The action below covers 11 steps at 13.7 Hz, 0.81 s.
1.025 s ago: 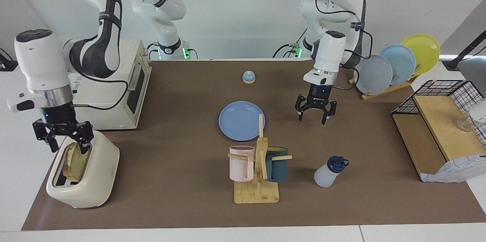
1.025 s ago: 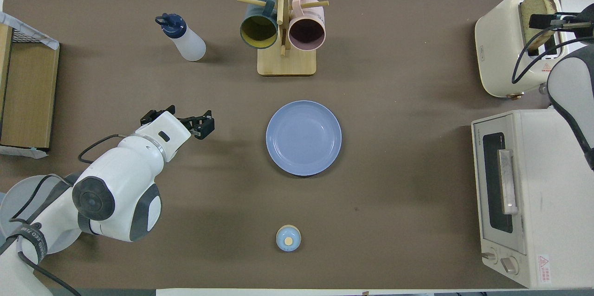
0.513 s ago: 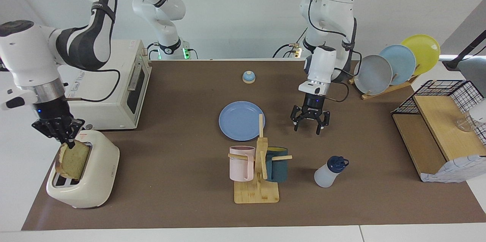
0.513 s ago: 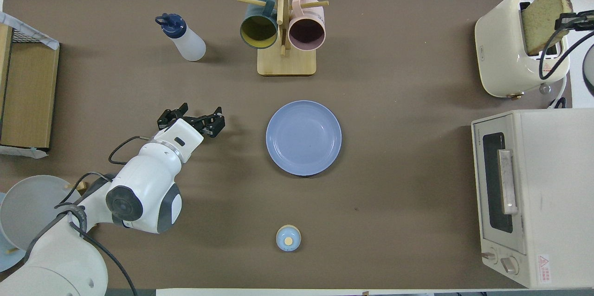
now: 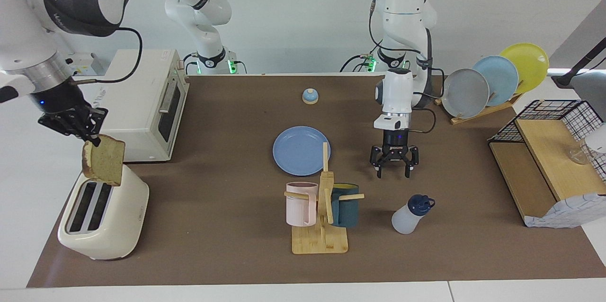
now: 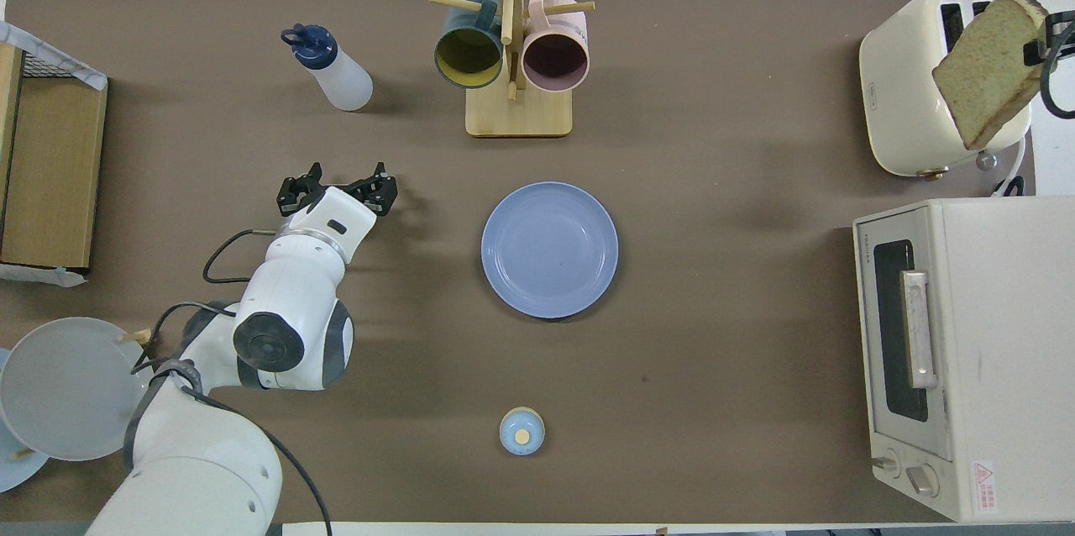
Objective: Put bread on plate and add seasoning
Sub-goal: 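Carry the bread over the plate while the left gripper approaches the bottle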
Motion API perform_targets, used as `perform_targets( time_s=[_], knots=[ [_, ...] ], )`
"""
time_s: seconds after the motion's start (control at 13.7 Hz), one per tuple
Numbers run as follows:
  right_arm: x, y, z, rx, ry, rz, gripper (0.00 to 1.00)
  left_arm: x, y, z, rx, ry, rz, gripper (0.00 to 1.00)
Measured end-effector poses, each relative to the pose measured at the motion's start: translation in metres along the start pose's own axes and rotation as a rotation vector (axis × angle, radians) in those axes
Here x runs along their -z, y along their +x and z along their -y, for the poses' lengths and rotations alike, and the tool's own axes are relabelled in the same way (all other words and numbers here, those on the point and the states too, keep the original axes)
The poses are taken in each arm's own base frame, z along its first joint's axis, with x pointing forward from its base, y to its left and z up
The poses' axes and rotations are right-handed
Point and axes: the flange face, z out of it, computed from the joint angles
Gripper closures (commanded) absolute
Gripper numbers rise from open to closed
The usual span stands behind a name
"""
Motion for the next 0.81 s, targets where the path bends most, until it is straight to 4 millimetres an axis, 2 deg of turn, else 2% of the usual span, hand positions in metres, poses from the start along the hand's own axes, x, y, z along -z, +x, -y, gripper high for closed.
perform_targets(
  time_s=[0.07, 0.22, 0.37, 0.44, 0.66, 0.73, 0.81],
  knots=[
    [0.014, -0.002, 0.024, -0.027, 0.011, -0.006, 1.00, -0.005, 0.009, -0.007, -0.004, 0.004, -0.024, 0.00],
    [0.035, -0.009, 0.086, -0.125, 0.036, -0.003, 1.00, -0.012, 0.025, -0.006, -0.008, 0.015, -0.057, 0.00],
    [0.038, -0.010, 0.151, -0.157, 0.059, -0.014, 1.00, -0.021, 0.032, -0.004, -0.017, 0.030, -0.074, 0.00],
    [0.033, -0.009, 0.174, -0.162, 0.091, -0.024, 1.00, -0.028, 0.034, -0.003, -0.024, 0.038, -0.080, 0.00],
    [-0.005, -0.019, 0.210, -0.190, 0.235, -0.050, 1.00, -0.048, 0.041, 0.002, -0.040, 0.064, -0.097, 0.00],
    [-0.023, -0.029, 0.229, -0.208, 0.254, -0.077, 1.00, -0.052, 0.046, 0.007, -0.036, 0.070, -0.106, 0.00],
    [-0.043, -0.046, 0.257, -0.217, 0.270, -0.095, 1.00, -0.053, 0.052, 0.012, -0.029, 0.076, -0.114, 0.00]
  ],
)
